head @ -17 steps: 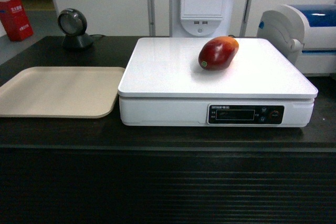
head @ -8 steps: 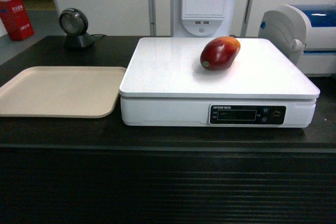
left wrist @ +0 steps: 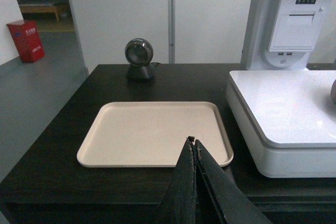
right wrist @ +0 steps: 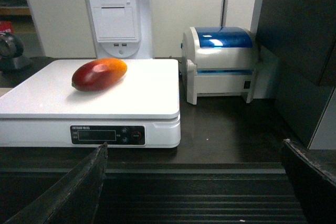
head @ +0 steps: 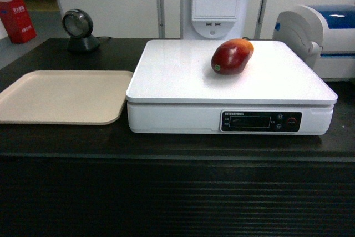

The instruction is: Place dark red mango on scale at checkout

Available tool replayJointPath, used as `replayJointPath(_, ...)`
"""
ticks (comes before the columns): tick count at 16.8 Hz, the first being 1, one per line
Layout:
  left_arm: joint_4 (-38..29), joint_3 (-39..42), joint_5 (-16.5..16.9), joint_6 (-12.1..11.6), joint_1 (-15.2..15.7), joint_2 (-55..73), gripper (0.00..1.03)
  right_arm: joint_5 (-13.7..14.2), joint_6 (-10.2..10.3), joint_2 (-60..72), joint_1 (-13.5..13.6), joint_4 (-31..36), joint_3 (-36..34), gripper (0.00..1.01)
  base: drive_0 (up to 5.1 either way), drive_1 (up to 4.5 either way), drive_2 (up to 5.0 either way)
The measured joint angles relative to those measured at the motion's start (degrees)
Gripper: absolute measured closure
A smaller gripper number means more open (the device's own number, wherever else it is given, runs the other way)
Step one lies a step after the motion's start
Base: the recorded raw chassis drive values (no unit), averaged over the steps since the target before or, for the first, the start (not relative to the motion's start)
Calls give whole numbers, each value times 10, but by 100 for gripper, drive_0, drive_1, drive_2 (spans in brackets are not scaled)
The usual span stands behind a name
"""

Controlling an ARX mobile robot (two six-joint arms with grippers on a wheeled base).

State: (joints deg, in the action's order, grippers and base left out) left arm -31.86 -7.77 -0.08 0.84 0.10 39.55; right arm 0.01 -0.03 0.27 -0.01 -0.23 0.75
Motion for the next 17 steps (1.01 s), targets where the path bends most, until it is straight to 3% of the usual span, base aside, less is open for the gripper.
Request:
replayJointPath(9,92,54,0,0,-1,-144,101,0,0,0,0,0,0,3,0,0,0)
replayJointPath(10,63,70,0,0,-1,-149,101,0,0,0,0,0,0,3,0,0,0)
replayJointPath(17,174,73,0,0,-1,-252,101,0,0,0,0,0,0,3,0,0,0)
